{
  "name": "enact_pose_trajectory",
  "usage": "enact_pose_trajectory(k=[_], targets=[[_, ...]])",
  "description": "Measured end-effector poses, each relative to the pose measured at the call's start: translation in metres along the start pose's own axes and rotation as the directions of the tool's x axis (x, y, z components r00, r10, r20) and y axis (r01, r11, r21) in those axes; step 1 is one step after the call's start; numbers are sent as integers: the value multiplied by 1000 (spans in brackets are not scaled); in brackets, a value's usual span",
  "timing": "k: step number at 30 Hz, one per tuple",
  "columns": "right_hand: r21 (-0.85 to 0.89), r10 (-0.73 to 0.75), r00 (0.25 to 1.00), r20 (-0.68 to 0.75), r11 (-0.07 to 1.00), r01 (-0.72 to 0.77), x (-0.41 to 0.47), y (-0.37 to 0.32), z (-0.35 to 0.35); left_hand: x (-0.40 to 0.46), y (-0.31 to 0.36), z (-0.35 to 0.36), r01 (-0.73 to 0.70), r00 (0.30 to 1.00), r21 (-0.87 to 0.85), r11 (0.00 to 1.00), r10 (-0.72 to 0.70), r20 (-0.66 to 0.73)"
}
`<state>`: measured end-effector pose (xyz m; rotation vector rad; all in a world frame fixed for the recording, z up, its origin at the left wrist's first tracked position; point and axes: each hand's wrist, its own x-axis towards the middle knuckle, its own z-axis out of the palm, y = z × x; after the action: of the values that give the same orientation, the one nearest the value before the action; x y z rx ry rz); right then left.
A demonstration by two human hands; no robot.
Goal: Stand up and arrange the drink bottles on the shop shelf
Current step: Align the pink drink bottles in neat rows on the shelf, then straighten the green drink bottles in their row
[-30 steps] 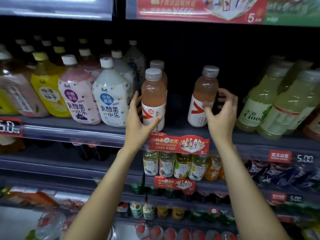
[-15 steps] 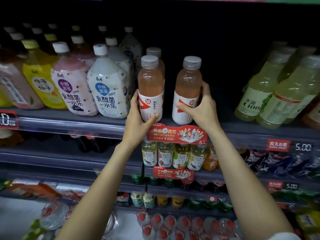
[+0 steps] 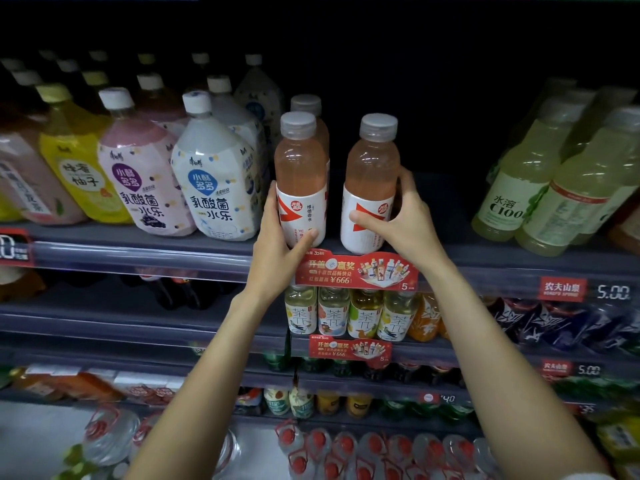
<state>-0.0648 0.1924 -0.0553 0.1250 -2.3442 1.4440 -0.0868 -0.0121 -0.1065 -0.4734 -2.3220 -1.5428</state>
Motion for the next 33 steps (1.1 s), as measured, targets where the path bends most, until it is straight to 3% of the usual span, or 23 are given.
enact_pose_trajectory(k=[4, 7, 11, 14, 16, 19, 22, 24, 26, 29, 33], targets=[[-6, 7, 1000, -11, 1000, -7, -2, -1, 0, -5, 2, 3, 4, 999, 19, 1000, -3, -40], [-24, 4, 1000, 10, 1000, -4, -7, -2, -1, -18, 11, 7, -25, 987, 23, 999, 28, -157], [-139, -47, 999, 3, 989, 47, -23, -3, -23, -47, 52, 24, -259, 883, 170, 951, 304, -356], [-228, -131, 987, -89, 968, 108, -41, 0, -58, -53, 85, 53, -505, 804, 129, 853, 519, -289], [-285, -193, 968, -160, 948, 142, -52, 8, -85, -46, 104, 76, -553, 815, 25, 833, 547, -192], [-351, -232, 928, -292, 928, 121, -63, 28, -130, -24, 129, 122, -458, 889, -113, 882, 455, -46], [-406, -223, 885, -410, 913, 42, -66, 50, -167, 8, 138, 172, -181, 972, -167, 969, 202, 117], [-427, -193, 873, -447, 904, -19, -65, 64, -185, 30, 146, 202, 27, 973, -232, 972, 28, 231], [-431, -163, 878, -450, 901, -54, -63, 73, -194, 48, 149, 222, 143, 944, -286, 948, -43, 328], [-434, -161, 889, -429, 900, -46, -62, 82, -203, 61, 148, 240, 157, 908, -299, 941, -19, 418], [-410, -249, 898, -363, 908, 86, -59, 80, -202, 57, 141, 243, 83, 954, -285, 955, 6, 300]])
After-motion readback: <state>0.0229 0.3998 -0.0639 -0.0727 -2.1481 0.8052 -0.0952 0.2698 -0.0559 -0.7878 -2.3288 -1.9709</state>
